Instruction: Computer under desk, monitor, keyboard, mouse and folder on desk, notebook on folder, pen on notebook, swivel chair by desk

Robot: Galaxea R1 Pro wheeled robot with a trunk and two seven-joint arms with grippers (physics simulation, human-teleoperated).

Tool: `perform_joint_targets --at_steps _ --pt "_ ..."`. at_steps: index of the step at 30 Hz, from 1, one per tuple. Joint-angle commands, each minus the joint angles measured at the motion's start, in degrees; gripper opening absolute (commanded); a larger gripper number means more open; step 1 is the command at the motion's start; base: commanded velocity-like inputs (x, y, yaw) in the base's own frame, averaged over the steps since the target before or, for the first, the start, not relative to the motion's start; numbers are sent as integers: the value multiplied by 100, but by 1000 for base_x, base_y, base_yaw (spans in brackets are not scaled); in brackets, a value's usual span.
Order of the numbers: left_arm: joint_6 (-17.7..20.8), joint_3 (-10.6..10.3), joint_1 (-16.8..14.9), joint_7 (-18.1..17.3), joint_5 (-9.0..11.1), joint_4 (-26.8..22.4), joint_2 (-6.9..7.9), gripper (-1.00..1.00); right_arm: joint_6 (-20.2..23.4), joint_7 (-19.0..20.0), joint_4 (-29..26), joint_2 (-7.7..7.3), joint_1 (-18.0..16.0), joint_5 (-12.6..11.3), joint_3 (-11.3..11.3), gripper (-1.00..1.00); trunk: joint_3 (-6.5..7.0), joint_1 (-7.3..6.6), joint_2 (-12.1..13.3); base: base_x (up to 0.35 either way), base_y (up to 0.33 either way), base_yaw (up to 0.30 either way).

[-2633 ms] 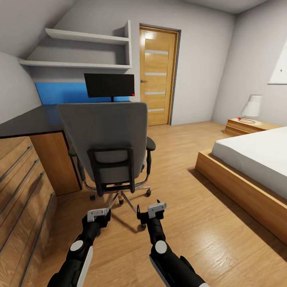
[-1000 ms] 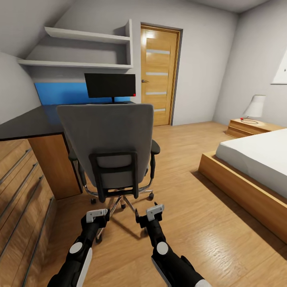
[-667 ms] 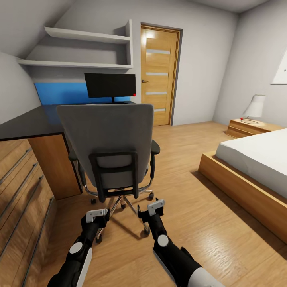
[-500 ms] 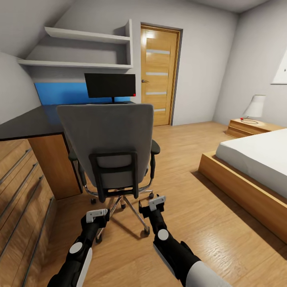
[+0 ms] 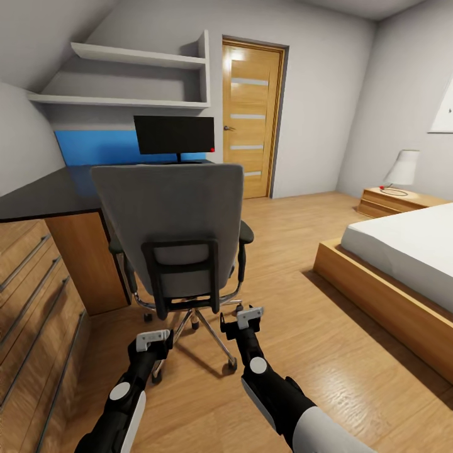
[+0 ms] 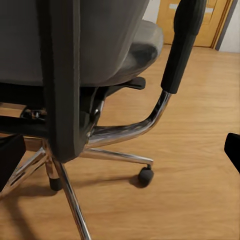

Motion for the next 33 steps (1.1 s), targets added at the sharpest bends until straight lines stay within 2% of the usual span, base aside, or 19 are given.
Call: perform_joint_targets --at_steps 1,10,20,28,33 --pt "-4 19 -2 -18 -51 -3 -7 100 -41 -27 11 0 -9 -63 30 100 -5 -1 -2 0 121 0" --pt "-5 19 0 -16 -54 2 -11 100 -69 -23 96 0 -11 -72 28 100 -5 -1 -2 0 137 0" --pt "1 18 -2 9 -54 51 -21 100 -88 -16 123 0 -3 -76 29 100 -5 -1 -2 0 19 0" --pt "2 -1 -2 20 -47 271 -45 100 -91 -14 126 0 -1 -77 34 100 -5 -1 -2 0 2 0" --pt "3 -15 -2 198 -46 315 -82 100 -92 -14 131 0 -2 -77 37 100 -5 -1 -2 0 0 0"
